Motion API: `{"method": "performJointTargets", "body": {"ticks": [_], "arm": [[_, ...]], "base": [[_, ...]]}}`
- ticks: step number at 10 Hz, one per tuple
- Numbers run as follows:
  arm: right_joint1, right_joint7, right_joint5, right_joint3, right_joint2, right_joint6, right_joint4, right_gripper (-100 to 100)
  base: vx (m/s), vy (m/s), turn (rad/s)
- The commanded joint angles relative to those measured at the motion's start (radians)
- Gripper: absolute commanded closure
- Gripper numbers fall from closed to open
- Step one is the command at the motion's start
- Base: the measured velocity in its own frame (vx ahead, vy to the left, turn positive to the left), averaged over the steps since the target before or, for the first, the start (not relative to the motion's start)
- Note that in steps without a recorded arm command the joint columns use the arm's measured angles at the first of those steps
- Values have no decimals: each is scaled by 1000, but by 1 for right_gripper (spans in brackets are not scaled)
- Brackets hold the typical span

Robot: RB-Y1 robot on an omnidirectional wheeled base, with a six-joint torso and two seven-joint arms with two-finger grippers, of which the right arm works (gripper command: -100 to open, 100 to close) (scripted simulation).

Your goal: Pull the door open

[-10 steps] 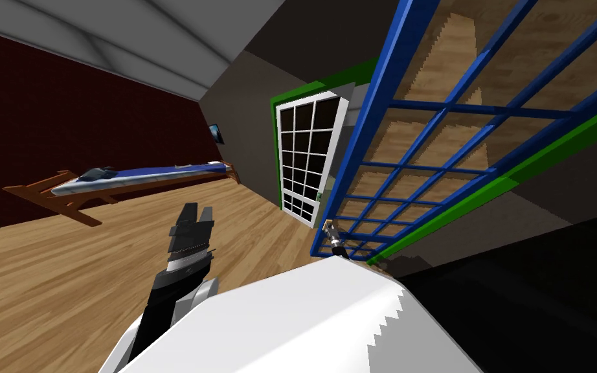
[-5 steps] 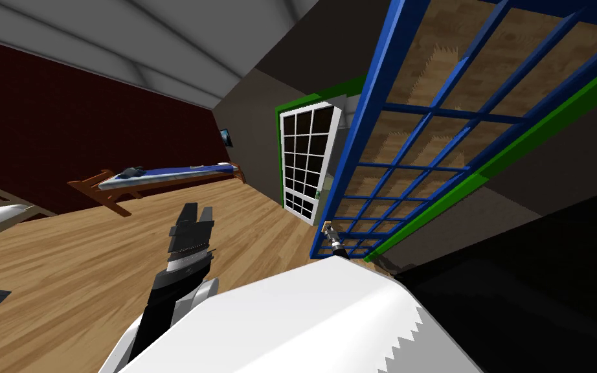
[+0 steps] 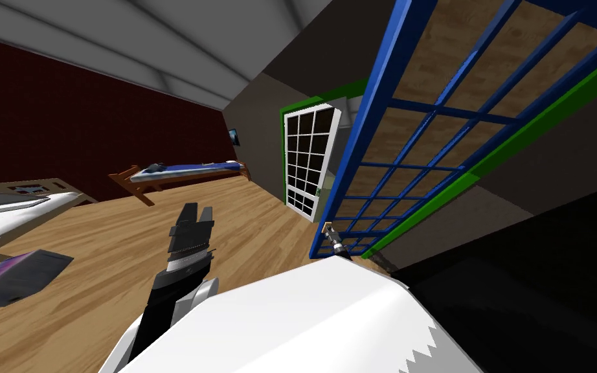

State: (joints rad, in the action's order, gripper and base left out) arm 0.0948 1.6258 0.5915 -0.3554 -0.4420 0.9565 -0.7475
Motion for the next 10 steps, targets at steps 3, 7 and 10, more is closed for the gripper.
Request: {"method": "performJointTargets", "body": {"ticks": [3,7,10], "arm": [[25,40,-16,-41,-32,35,-11,100],[43,66,-28,-67,-50,65,-3,100],[64,99,-41,-96,-77,112,4,100]], "base": [[-196,-33,85],[-150,-33,89],[-201,-58,115]]}}
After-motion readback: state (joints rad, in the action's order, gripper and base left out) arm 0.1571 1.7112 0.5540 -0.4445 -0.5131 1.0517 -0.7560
